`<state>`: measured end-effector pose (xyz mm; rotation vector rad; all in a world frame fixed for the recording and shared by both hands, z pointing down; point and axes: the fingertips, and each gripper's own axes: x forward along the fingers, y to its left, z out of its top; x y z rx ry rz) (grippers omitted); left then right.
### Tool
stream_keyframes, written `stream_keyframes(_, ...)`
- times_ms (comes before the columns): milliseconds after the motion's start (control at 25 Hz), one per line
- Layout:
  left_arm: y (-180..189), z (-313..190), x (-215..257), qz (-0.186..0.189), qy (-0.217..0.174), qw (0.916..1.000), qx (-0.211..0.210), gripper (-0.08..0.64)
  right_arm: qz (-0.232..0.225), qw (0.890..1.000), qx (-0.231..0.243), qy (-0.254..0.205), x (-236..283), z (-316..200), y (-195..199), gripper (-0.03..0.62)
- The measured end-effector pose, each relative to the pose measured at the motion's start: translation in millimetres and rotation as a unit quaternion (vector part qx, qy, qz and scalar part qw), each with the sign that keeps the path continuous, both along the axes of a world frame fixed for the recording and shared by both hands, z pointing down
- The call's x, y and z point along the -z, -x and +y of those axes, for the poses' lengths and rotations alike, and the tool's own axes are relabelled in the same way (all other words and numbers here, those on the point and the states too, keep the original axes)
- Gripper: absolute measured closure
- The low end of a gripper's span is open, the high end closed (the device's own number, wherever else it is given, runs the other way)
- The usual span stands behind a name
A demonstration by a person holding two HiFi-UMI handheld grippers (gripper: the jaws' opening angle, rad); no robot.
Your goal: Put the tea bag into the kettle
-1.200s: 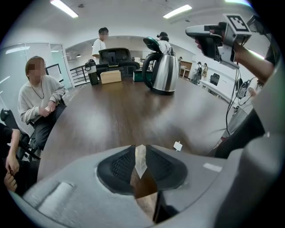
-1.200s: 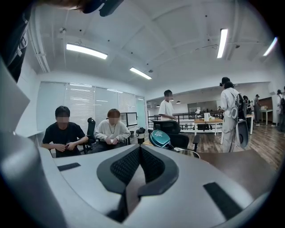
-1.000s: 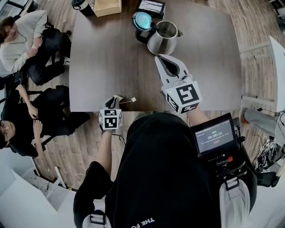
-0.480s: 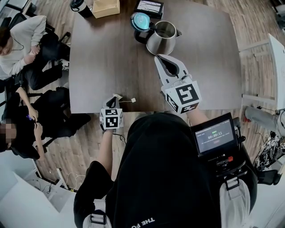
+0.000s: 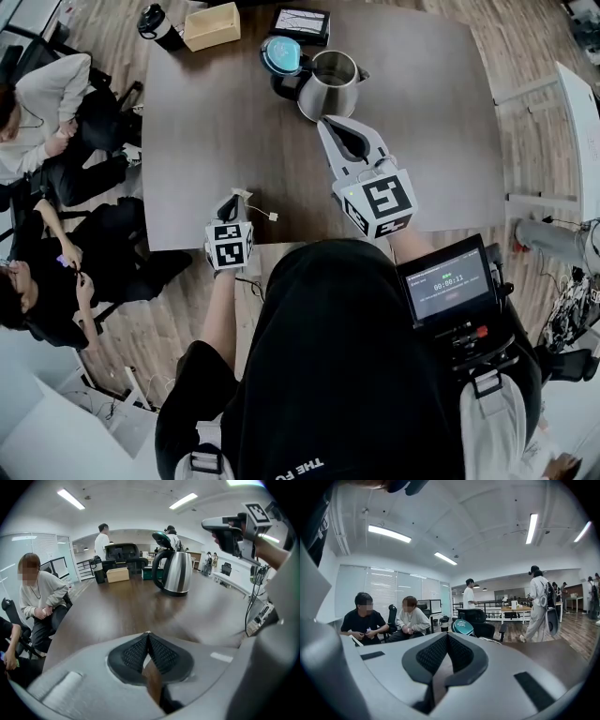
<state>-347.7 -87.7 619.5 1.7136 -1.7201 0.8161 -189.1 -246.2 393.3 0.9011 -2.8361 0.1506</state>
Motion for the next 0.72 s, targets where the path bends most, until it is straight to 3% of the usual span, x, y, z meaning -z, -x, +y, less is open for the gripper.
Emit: stream_keyframes(720, 8, -74, 92, 0.009, -0.127, 0.9918, 0.008, 0.554, -0.008, 1.000, -0.016, -0.017, 13, -13, -6, 0.588)
